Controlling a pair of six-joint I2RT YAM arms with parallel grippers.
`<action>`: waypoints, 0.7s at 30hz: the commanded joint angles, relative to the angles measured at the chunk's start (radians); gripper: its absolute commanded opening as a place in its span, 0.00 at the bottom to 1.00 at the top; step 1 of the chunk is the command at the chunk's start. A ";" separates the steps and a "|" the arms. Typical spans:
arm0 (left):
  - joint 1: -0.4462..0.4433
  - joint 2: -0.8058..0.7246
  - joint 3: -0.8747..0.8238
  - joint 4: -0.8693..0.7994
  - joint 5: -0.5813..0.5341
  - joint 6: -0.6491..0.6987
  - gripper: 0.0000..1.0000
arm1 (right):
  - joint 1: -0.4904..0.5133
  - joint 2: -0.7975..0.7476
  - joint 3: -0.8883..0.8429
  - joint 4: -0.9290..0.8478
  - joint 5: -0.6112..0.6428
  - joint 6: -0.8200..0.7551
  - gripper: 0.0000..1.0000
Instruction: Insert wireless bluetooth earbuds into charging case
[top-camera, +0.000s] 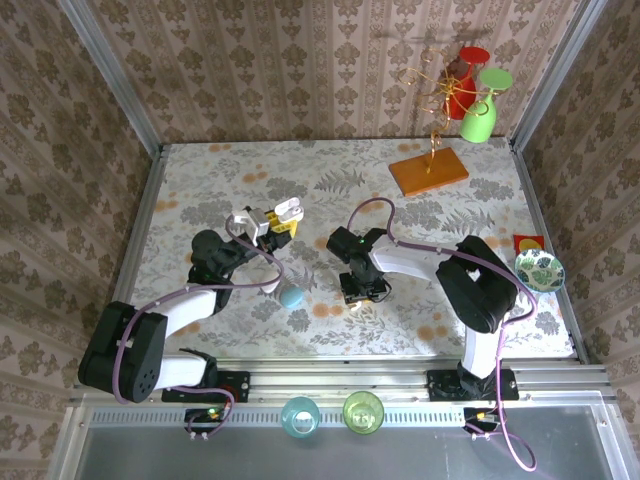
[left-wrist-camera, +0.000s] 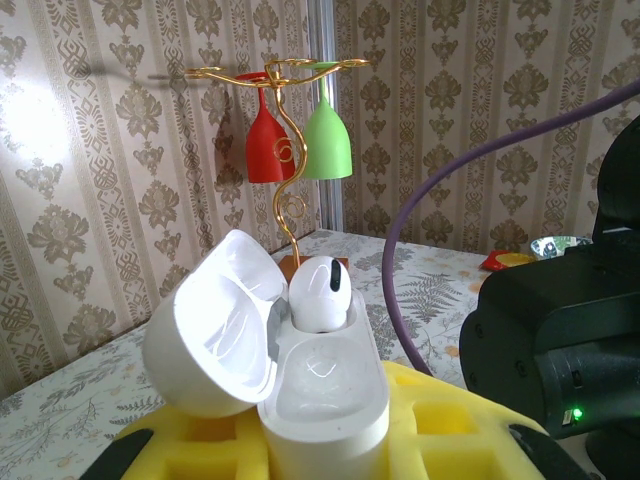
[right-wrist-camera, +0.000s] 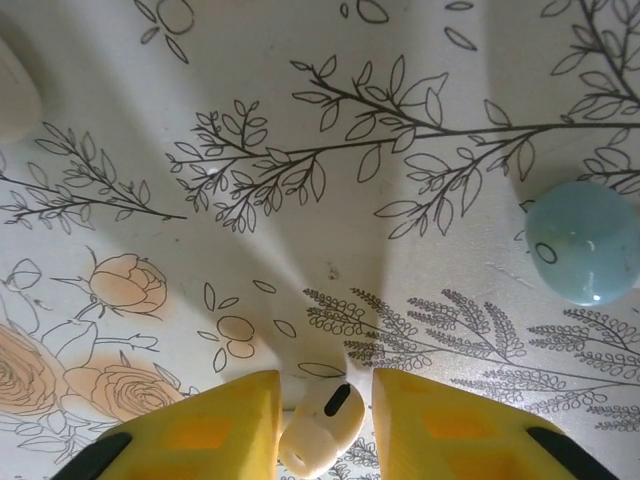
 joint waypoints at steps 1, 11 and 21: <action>0.009 -0.015 -0.001 0.013 0.002 0.020 0.00 | 0.006 0.022 0.014 -0.034 -0.006 -0.003 0.27; 0.009 -0.036 -0.008 -0.010 -0.002 0.033 0.00 | 0.006 -0.003 0.043 -0.026 0.019 -0.294 0.23; 0.010 -0.066 0.003 -0.061 -0.018 0.050 0.00 | 0.019 0.032 0.077 -0.089 0.193 -0.719 0.26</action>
